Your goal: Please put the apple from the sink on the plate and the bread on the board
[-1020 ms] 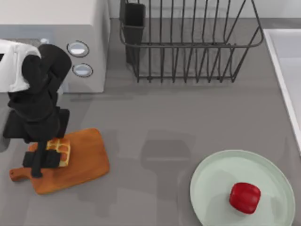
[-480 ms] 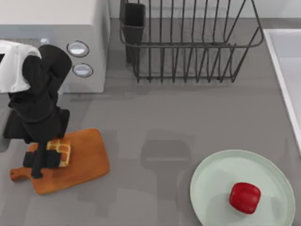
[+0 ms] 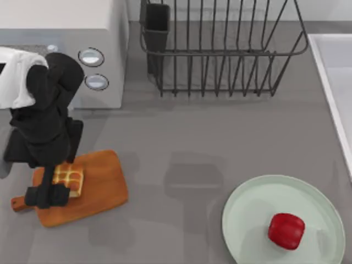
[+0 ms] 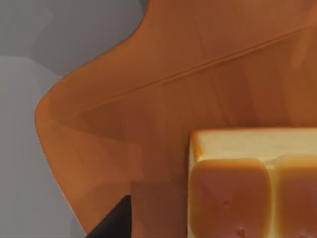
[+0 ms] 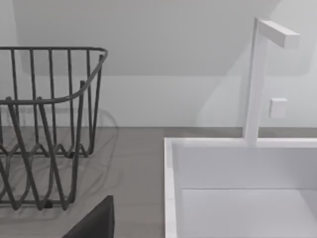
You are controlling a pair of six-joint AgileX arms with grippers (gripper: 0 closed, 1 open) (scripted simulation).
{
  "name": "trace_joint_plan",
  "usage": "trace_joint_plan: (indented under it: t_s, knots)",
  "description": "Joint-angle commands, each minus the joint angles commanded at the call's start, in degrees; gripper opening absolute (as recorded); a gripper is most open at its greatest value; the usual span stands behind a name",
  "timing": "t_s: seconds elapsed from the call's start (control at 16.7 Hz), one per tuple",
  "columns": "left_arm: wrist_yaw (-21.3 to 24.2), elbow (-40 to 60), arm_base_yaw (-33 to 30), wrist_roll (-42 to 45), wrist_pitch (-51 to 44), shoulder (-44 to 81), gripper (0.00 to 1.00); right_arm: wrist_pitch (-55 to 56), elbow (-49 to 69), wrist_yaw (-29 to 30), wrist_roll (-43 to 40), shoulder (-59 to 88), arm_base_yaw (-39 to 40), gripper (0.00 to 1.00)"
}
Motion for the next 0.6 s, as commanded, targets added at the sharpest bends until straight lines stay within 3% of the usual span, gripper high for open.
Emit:
trace_joint_plan:
  t_s: [0.6]
  knots:
    - [0.44,-1.11,-0.03,3.51,2.39,-3.6,1.0,0.0,0.0,0.0,0.0,0.0,0.0,1.0]
